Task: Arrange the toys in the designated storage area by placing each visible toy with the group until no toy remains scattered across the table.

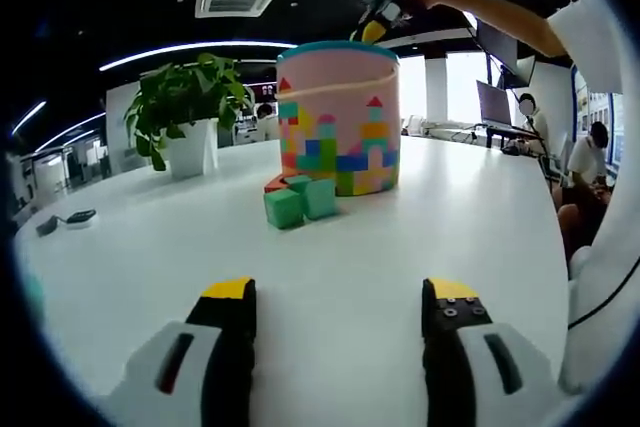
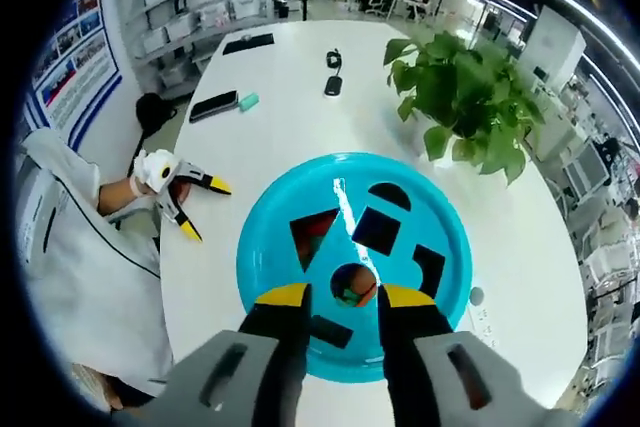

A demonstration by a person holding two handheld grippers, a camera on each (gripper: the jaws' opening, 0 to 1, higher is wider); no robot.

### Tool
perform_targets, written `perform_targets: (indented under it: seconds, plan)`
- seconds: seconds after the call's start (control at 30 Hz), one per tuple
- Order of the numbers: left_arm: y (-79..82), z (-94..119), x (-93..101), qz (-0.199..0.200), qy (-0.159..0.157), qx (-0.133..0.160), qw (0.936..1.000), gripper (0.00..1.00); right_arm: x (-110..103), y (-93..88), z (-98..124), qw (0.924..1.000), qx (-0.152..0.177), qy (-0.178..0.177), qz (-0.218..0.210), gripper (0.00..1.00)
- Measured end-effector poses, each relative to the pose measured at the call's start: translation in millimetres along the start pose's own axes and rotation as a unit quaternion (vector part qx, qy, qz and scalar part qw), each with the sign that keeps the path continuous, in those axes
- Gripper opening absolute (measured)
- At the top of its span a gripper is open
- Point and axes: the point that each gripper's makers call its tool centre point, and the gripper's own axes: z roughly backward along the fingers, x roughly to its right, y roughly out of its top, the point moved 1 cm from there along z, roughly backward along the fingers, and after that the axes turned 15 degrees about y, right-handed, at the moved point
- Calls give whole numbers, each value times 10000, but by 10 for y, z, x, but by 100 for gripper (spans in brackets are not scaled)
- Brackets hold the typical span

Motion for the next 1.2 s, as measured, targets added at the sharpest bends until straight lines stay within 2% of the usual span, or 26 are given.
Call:
perform_targets:
  seconds: [0.07,0.13,0.2,0.27,0.33,0.43,0.47,0.53,0.6,0.67,0.73,0.77,0.8,0.93,1.07,1.13,1.17,1.2]
  plan:
    - [0,4,2,5,-7,-4,10000,69,21,31,26,9996,174,-179,106,29]
    - [1,9,4,10,-6,-8,10000,69,-54,35,48,9990,311,-240,204,31]
    - [0,13,6,15,-4,-12,10000,69,-67,95,112,9971,573,-392,313,34]
    - [0,18,8,16,-3,-13,10000,69,-127,180,234,9923,1021,-593,372,37]
    - [2,19,9,21,-4,-18,10000,69,-218,238,365,9843,1494,-794,499,40]
    - [1,18,10,39,-10,-33,10000,69,-309,300,437,9686,2130,-1045,743,41]
    - [1,18,10,38,-11,-33,10000,69,-323,293,432,9678,2166,-1049,742,42]
    - [1,19,12,34,-18,-30,10000,69,-404,267,408,9608,2452,-1083,711,42]
    - [0,19,13,40,-22,-36,10000,69,-471,219,391,9579,2539,-1097,765,45]
    - [1,18,13,40,-24,-37,10000,69,-525,202,419,9513,2728,-1199,790,46]
    - [2,15,11,40,-23,-38,10000,69,-593,167,494,9411,3028,-1316,735,46]
    - [2,14,10,43,-23,-40,10000,69,-616,129,507,9402,3029,-1367,741,48]
    - [4,13,9,44,-24,-41,10000,69,-652,88,530,9353,3115,-1484,784,49]
    - [5,10,9,51,-28,-47,10000,69,-764,-21,524,9269,3358,-1518,708,53]
    - [7,6,9,51,-27,-48,10000,69,-874,-102,486,9054,3910,-1547,585,54]
    - [7,4,10,53,-27,-49,10000,69,-913,-195,410,8990,4048,-1589,516,55]
    - [8,4,11,53,-26,-50,10000,69,-937,-250,366,8914,4197,-1638,488,55]
    - [8,4,11,55,-27,-51,10000,69,-956,-305,320,8887,4259,-1639,439,55]
